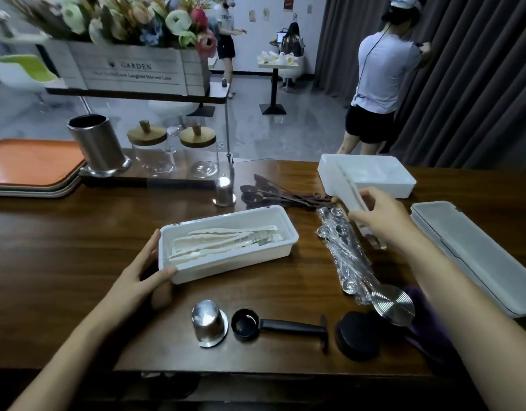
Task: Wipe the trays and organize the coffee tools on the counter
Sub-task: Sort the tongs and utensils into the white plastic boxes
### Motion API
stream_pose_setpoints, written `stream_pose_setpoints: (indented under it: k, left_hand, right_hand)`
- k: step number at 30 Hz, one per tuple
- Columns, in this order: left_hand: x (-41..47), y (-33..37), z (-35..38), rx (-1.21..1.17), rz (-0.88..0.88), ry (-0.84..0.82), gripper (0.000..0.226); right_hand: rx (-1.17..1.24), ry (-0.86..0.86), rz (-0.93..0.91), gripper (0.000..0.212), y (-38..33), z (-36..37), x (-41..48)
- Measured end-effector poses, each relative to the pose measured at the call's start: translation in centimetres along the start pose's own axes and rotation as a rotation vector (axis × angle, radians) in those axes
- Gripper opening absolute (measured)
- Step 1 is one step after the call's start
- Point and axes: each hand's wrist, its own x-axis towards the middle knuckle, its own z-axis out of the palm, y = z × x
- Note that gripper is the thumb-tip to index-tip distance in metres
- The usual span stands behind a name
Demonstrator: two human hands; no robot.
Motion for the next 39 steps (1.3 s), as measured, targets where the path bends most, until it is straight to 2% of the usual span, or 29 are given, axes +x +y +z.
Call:
stream_pose_setpoints:
  k: [4,7,12,18,22,27,30,34,39]
  left_hand:
    - [0.4,-0.5,-0.1,0.024,0.019,0.0,0.078]
    - [0.8,-1.2,-0.6,0.005,0.037,0.027,0.082]
    - [2.3,-1.3,-1.6,0.013,0.084,0.004,0.09]
    - [3.7,-1.4,-1.3,0.104,0.101,-0.074,0.098]
    - [4.2,-1.6,-1.5,0.109,0.108,-0.106,0.097]
    - [4.9,-1.7,-1.9,0.095,0.106,-0.107,0.099]
    - [5.0,-1.7,-2.0,0.095,0.109,-0.117,0.098]
    - [5.1,-2.0,-2.3,0.074,0.101,-0.117,0.097]
    - [5.1,-1.8,-2.8,0.081,0.102,-0.119,0.097]
  right_hand:
    - [0.118,-0.143,-0.264,0.029,-7.3,0.0,-2.0]
    - [-0.054,-0.287,-0.483,0.032,-11.8,3.0,-2.8]
    - [-0.324,-0.407,-0.64,0.045,-15.6,9.0,-2.5]
    - [-0.483,-0.526,-0.599,0.062,-16.0,12.4,-0.7]
    - [-0.482,-0.603,-0.551,0.072,-15.7,12.8,-0.5]
    - [-0.501,-0.664,-0.543,0.055,-15.4,13.0,-0.1]
    - [-0.518,-0.736,-0.478,0.055,-15.1,12.3,0.5]
    - [-0.476,-0.782,-0.444,0.065,-14.4,12.2,0.9]
    - [-0.26,-0.866,-0.364,0.069,-13.7,11.7,1.0]
